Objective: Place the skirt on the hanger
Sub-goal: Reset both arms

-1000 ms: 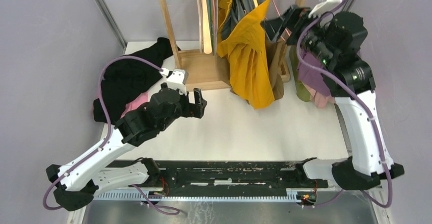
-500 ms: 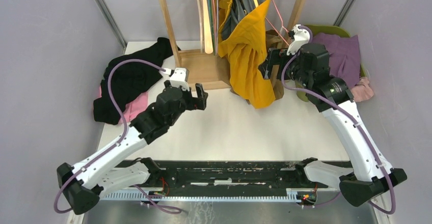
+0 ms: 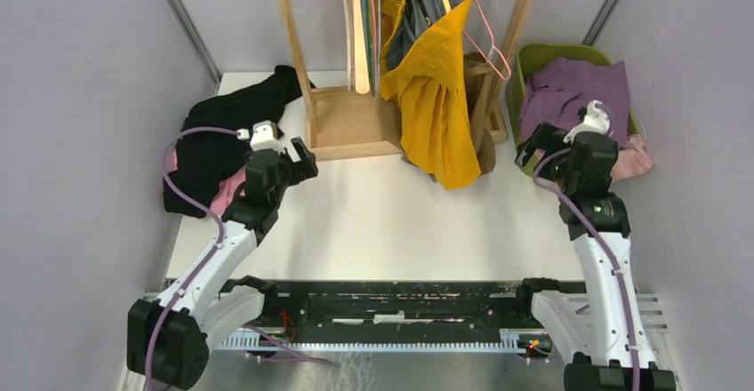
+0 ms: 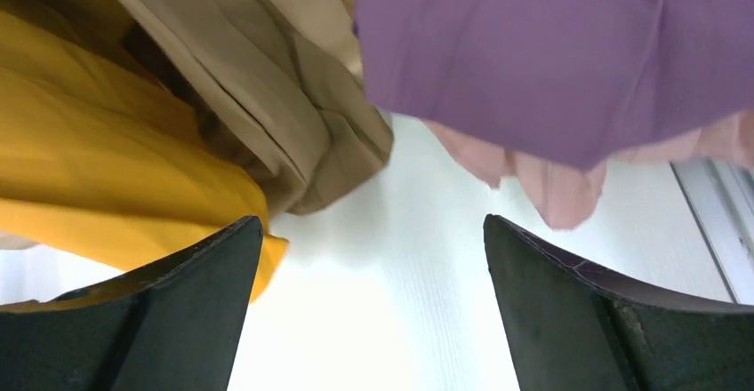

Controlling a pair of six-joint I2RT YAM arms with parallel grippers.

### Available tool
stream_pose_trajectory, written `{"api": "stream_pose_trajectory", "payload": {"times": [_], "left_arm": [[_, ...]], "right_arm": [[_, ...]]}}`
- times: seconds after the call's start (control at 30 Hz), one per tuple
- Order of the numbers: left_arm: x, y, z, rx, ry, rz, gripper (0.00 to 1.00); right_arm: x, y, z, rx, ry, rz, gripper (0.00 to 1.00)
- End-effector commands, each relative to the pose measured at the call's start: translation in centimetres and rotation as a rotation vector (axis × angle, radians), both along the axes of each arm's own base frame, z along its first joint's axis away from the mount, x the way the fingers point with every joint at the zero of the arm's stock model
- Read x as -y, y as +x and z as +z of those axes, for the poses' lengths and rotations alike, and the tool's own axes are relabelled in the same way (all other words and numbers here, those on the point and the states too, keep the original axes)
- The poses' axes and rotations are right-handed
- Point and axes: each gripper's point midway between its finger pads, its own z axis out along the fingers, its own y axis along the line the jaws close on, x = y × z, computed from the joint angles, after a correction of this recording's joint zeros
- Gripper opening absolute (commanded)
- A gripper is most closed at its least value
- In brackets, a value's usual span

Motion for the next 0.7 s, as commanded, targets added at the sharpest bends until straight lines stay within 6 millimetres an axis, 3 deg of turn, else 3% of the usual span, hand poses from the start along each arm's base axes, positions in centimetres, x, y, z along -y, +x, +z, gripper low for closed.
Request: {"api": "stream_pose_trajectory", "payload": {"times": [0.0, 0.1, 0.23, 0.43, 0.5, 0.67], "left_arm": [[-1.9, 0.9, -2.3, 0.008, -0.009, 0.080, 0.99], [-5.0, 0.4, -3.5, 0.041, 0.081, 0.197, 0.99], [-7.5, 0.5, -4.7, 0.087, 0.202, 0.276, 0.99], [-8.3, 1.4, -7.9, 0.101, 0.320, 0.232, 0.99], [-8.1, 1.8, -8.7, 0.105, 0.333, 0.192, 0.99], [-8.1, 3.7, -8.9, 0.106, 0.373, 0.177, 0.99]], "right_arm": [[2.4, -0.2, -2.3, 0.055, -0.052, -0.127, 1.00], [2.8, -0.2, -4.1, 0.115, -0.110, -0.113, 0.99], [3.7, 0.1, -6.5, 0.181, -0.159, -0.146, 0.99], [3.8, 1.9, -10.0, 0.221, -0.192, -0.158, 0.99], [3.4, 2.5, -12.1, 0.198, -0.228, -0.147, 1.00], [3.2, 4.5, -13.5, 0.221, -0.287, -0.170, 0.99]]}}
